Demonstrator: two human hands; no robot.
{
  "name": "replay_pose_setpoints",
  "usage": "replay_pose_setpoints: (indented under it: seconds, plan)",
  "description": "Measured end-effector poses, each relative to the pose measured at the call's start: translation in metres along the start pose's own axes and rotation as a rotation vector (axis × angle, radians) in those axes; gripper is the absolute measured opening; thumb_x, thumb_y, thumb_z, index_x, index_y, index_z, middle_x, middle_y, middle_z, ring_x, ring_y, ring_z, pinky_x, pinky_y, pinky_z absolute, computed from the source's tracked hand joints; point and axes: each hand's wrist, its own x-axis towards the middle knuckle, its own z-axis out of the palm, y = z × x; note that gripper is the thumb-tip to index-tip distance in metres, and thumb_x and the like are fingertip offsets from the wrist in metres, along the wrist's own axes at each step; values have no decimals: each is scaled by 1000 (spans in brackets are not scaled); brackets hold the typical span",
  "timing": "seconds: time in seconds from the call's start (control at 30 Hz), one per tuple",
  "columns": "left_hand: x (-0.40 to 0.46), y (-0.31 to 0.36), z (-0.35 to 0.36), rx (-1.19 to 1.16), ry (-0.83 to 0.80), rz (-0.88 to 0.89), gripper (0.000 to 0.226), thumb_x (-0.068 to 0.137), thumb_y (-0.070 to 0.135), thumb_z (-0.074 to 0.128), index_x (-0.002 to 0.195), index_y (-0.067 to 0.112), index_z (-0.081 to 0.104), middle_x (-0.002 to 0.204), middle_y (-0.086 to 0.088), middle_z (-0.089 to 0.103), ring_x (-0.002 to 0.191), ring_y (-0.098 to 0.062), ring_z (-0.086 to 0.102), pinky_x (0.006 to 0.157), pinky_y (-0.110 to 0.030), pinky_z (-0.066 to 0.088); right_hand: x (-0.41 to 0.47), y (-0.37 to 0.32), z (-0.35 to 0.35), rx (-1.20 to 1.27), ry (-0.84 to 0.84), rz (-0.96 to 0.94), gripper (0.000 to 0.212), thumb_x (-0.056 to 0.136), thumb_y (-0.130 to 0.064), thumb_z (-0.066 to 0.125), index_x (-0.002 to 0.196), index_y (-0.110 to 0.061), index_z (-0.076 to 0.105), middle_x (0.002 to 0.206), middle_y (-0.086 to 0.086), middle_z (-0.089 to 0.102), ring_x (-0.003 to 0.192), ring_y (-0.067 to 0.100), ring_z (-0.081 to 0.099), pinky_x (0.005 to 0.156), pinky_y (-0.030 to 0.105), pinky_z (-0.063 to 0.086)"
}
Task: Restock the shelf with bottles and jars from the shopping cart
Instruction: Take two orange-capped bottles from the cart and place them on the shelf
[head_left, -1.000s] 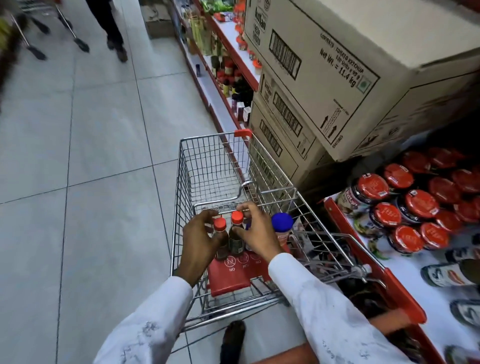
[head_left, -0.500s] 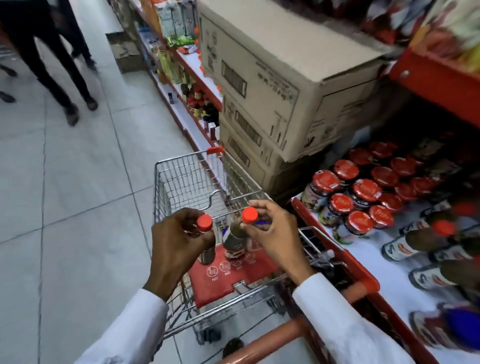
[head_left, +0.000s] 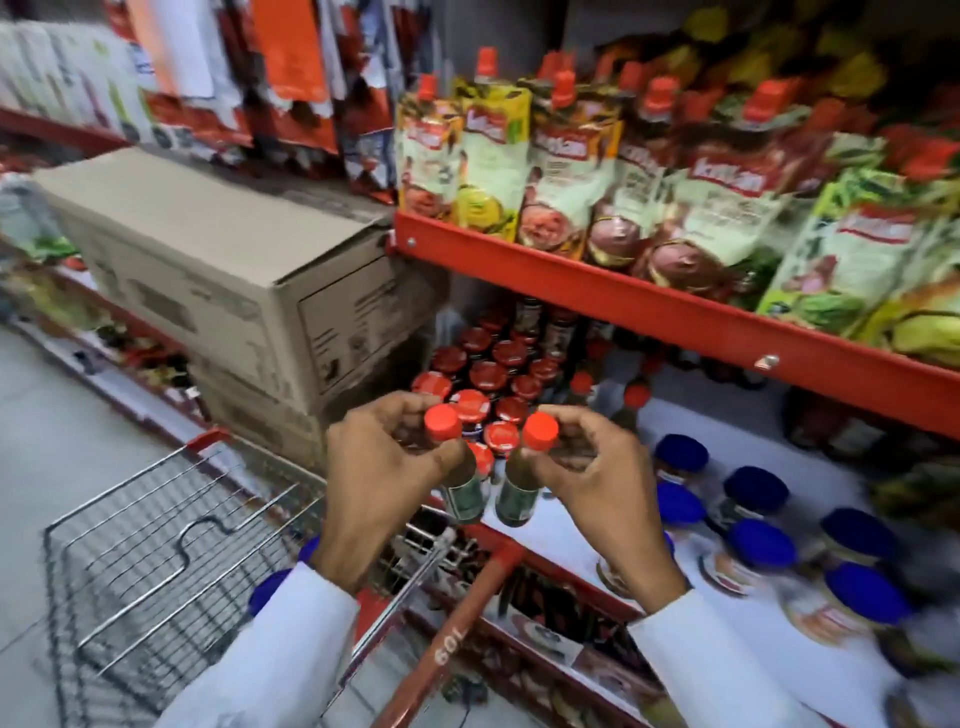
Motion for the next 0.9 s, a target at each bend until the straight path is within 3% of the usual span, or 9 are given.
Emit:
replay_pose_setpoints:
  seconds: [0.1, 0.3, 0.37, 0.47, 0.6, 0.9]
  plan:
    - [13, -2, 44, 7, -106, 17, 30, 55, 17, 85, 81, 27, 74, 68, 10, 74, 58, 1, 64, 64, -27, 58, -1, 16, -27, -83, 99, 54, 37, 73, -16, 82, 104, -32, 69, 87, -22, 71, 78, -10, 67, 68, 4, 49]
    - [24, -20, 112, 117, -283, 44, 29, 61, 11, 83, 78, 30, 69, 69, 17, 70, 64, 8, 65, 62, -12, 51, 5, 64, -40, -186, 195, 175, 36, 72, -12, 81, 104, -24, 70, 83, -17, 71, 76, -4, 68, 70, 12, 55]
    - [25, -27, 126, 156, -315, 34, 27, 62, 12, 82, 80, 28, 71, 73, 11, 74, 68, 4, 67, 66, -19, 56, 6, 77, -38, -207, 199, 212, 37, 73, -9, 79, 107, -21, 69, 84, -12, 71, 77, -1, 67, 74, 14, 56]
    - [27, -37, 139, 204, -350, 31, 26, 65, 9, 79, 88, 21, 75, 78, 7, 75, 69, 4, 66, 69, -22, 58, 7, 94, -33, -226, 199, 250, 36, 74, -7, 77, 107, -19, 68, 87, -9, 70, 79, 2, 65, 71, 3, 49]
    - [29, -47, 147, 229, -367, 26, 28, 66, 8, 79, 93, 14, 75, 80, 5, 77, 72, 0, 69, 70, -24, 60, 10, 108, -25, -240, 204, 270, 33, 75, -6, 75, 106, -16, 69, 92, -5, 73, 82, 6, 67, 79, 19, 55]
    - [31, -65, 152, 214, -358, 9, 39, 69, 5, 80, 106, 12, 71, 94, 1, 77, 79, -7, 70, 76, -28, 61, 13, 122, -15, -234, 199, 311, 37, 76, -3, 75, 108, -20, 66, 97, -2, 73, 86, 11, 68, 80, 27, 59]
